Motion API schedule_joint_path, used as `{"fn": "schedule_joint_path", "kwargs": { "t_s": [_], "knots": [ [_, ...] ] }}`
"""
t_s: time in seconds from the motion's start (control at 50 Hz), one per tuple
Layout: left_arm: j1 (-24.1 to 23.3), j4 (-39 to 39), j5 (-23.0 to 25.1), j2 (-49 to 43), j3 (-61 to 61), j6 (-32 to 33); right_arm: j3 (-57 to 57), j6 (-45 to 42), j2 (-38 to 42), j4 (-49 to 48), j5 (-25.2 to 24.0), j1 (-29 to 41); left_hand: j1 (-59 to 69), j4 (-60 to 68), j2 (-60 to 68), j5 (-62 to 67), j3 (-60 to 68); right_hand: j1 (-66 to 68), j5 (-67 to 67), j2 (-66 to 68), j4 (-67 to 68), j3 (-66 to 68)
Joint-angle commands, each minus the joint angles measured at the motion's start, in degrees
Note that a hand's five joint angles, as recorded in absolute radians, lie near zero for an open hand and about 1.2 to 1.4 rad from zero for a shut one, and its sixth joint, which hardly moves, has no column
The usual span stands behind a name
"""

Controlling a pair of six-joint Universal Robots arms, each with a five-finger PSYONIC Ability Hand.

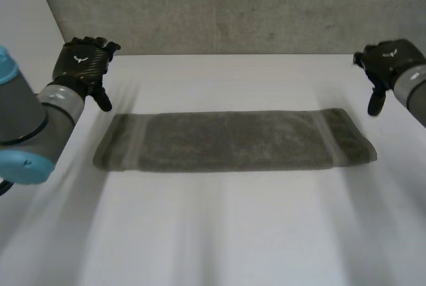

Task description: Fold the laundry

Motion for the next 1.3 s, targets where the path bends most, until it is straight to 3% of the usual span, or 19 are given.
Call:
{"fn": "schedule_joint_path", "kwargs": {
  "t_s": [0.02, 0.18, 0.36, 0.44, 0.48, 0.5, 0.52, 0.54, 0.56, 0.68, 0.8, 0.92, 1.02, 1.06, 1.08, 1.12, 1.14, 1.22, 1.3],
  "knots": [
    [0.6, 0.8, 0.3, 8.7, -11.6, -11.0, 12.3, 2.9, -3.6, 0.1, -6.0, -3.8, -0.1, 0.5, 0.4, -1.8, 0.3, -3.5, -3.6, -4.3, -4.9, -3.8],
    [1.1, 8.6, 0.3, 10.2, -18.2, -11.8, 19.7, 2.7, 0.4, -7.3, -14.4, -7.3, -0.1, 0.5, 0.4, -1.8, 0.3, -1.6, -1.6, -2.3, -3.0, -1.9],
    [1.4, 11.9, 0.0, 10.2, -20.3, -11.8, 19.8, 2.2, 5.5, -12.2, -14.2, -7.7, -0.1, 0.5, 0.4, -1.8, 0.3, 7.2, 7.1, 6.4, 5.8, 6.8],
    [1.4, 12.2, 0.2, 10.2, -20.8, -11.8, 19.0, 0.9, 7.8, -13.6, -14.0, -7.7, -0.1, 0.5, 0.4, -1.8, 0.3, 17.9, 17.8, 17.1, 16.5, 17.6],
    [1.4, 12.3, 0.3, 10.2, -21.1, -11.7, 18.6, 0.6, 8.3, -14.4, -13.6, -7.7, -0.1, 0.5, 0.4, -1.8, 0.3, 23.0, 22.9, 22.2, 21.6, 22.6],
    [1.4, 12.4, 0.3, 10.2, -21.3, -11.7, 18.1, 0.6, 8.9, -15.1, -12.7, -7.7, -0.1, 0.5, 0.4, -1.8, 0.3, 30.1, 30.1, 29.4, 28.8, 29.8],
    [1.4, 12.4, 0.3, 10.2, -21.3, -11.7, 17.4, 0.6, 9.6, -15.4, -11.4, -7.7, -0.1, 0.5, 0.4, -1.8, 0.3, 45.5, 45.5, 44.8, 44.2, 45.2],
    [1.4, 12.5, 0.4, 10.2, -21.4, -11.7, 17.4, 0.6, 9.6, -15.4, -11.4, -7.7, -0.1, 0.5, 0.4, -1.8, 0.3, 45.7, 45.6, 44.9, 44.3, 45.4],
    [1.4, 12.5, 0.4, 10.2, -21.4, -11.8, 16.3, 0.6, 10.2, -15.4, -9.5, -7.8, -0.1, 0.5, 0.4, -1.8, 0.3, 66.3, 66.2, 65.5, 64.9, 65.9],
    [1.4, 12.4, 0.4, 10.2, -21.4, -11.8, 13.7, -1.1, 10.9, -15.0, -1.9, -10.6, -0.1, 0.5, 0.4, -1.8, 0.3, 66.5, 66.4, 65.7, 65.1, 66.2],
    [1.4, 12.4, 0.3, 10.2, -21.4, -11.8, 12.6, -10.0, 9.7, -14.7, 0.8, -15.9, -0.1, 0.5, 0.4, -1.8, 0.3, 66.5, 66.4, 65.7, 65.1, 66.2],
    [1.6, 12.4, 0.3, 10.2, -21.5, -11.8, 11.4, -11.6, 7.0, -14.6, 1.2, -16.8, -0.1, 0.5, 0.4, -1.8, 0.3, 66.5, 66.4, 65.7, 65.1, 66.2],
    [1.7, 12.5, 0.3, 10.2, -21.7, -11.8, 9.6, -10.2, 2.9, -14.8, 0.8, -11.6, -0.1, 0.5, 0.4, -1.8, 0.3, 66.5, 66.4, 65.7, 65.1, 66.2],
    [1.7, 12.5, 0.3, 10.2, -21.8, -11.7, 6.7, -10.5, 1.6, -15.3, 0.9, -1.6, -0.1, 0.5, 0.4, -1.8, 0.3, 66.5, 66.4, 65.7, 65.1, 66.2],
    [1.7, 12.5, 0.3, 10.2, -21.8, -11.8, 6.7, -10.5, 1.6, -15.3, 0.9, -1.5, -0.1, 0.5, 0.4, -1.8, 0.3, 66.5, 66.4, 65.7, 65.1, 66.2],
    [1.7, 12.5, 0.3, 10.2, -21.8, -11.8, 2.6, -11.2, 1.9, -15.6, 0.9, 9.1, -0.1, 0.5, 0.4, -1.8, 0.3, 66.5, 66.4, 65.7, 65.1, 66.2],
    [1.7, 12.5, 0.3, 10.3, -21.9, -11.8, 2.6, -11.2, 1.9, -15.6, 0.9, 9.2, -0.1, 0.5, 0.4, -1.8, 0.3, 66.5, 66.4, 65.7, 65.1, 66.2],
    [1.6, 12.5, 0.3, 10.3, -21.9, -11.8, -4.0, -12.0, 7.2, -15.4, -0.6, 23.1, -0.1, 0.5, 0.4, -1.8, 0.3, 66.5, 66.4, 65.7, 65.1, 66.2],
    [1.6, 12.5, 0.3, 10.3, -21.9, -11.8, -9.3, -13.3, 13.3, -14.6, -1.4, 30.6, -0.1, 0.5, 0.4, -1.8, 0.3, 66.5, 66.4, 65.7, 65.1, 66.2]
  ]
}}
